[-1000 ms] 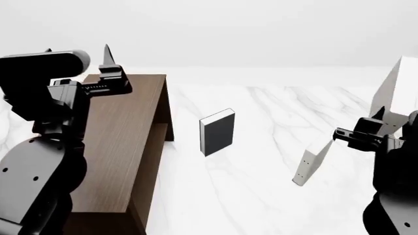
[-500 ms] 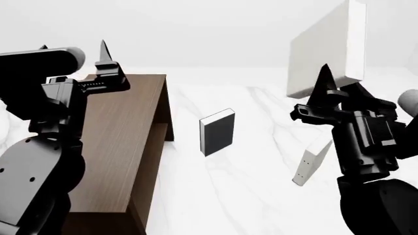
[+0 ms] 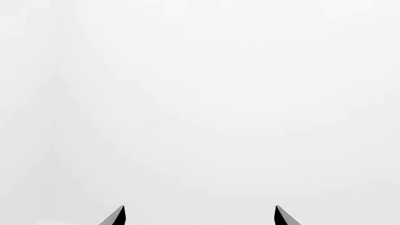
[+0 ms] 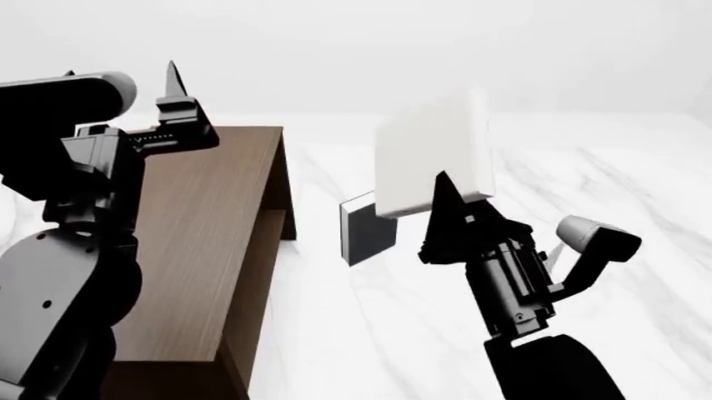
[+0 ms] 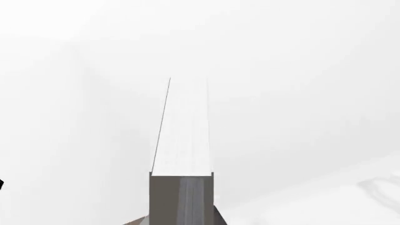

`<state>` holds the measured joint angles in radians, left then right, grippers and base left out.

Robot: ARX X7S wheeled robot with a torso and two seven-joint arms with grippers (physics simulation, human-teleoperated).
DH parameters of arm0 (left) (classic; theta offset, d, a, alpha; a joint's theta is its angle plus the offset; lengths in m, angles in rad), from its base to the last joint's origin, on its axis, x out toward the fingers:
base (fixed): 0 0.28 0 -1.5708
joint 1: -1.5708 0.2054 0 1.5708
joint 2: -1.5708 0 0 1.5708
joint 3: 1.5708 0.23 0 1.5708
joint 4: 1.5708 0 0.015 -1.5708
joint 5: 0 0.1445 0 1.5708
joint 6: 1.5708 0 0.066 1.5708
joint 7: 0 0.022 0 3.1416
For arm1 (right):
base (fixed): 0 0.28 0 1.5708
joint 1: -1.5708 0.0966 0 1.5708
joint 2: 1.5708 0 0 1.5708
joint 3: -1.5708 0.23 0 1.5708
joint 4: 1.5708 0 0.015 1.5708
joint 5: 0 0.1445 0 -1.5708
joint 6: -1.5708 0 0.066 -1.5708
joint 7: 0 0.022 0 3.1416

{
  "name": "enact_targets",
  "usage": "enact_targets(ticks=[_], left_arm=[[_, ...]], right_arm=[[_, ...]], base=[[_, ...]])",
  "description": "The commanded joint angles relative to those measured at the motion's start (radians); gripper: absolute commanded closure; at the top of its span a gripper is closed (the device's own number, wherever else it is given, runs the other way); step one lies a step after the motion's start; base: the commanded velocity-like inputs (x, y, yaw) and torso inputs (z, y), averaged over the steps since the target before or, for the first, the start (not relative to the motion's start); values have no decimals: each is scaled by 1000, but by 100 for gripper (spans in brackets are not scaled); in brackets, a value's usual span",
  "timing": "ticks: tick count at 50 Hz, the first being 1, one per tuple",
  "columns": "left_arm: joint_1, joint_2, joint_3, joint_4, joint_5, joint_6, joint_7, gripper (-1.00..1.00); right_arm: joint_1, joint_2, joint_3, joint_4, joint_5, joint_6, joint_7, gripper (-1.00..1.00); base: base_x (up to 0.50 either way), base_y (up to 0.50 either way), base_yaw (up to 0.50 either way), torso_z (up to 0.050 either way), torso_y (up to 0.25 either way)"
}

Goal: Pick up the book on the right and place it under the cabinet shelf.

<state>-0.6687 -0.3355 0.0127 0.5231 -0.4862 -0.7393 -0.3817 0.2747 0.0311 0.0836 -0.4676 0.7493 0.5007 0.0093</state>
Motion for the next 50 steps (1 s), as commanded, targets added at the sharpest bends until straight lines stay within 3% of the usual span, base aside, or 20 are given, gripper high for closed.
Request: enact_targets(ticks=[1,24,50], left_arm=[[-7,0,-5,4,-15,0,1,-100],[0,-3,7,-4,-14,17,-1,-100],[5,-13,7,1,-24,21,-4,-100]], right_arm=[[-77,-12,-67,111,79,-146,-80,100],[-214,0,-179,312,165,-309,-140,100],[-140,-10,-322,612,214,-413,-194,100]], base=[[0,0,0,0,0],[0,0,0,1,1],[0,0,0,0,1]])
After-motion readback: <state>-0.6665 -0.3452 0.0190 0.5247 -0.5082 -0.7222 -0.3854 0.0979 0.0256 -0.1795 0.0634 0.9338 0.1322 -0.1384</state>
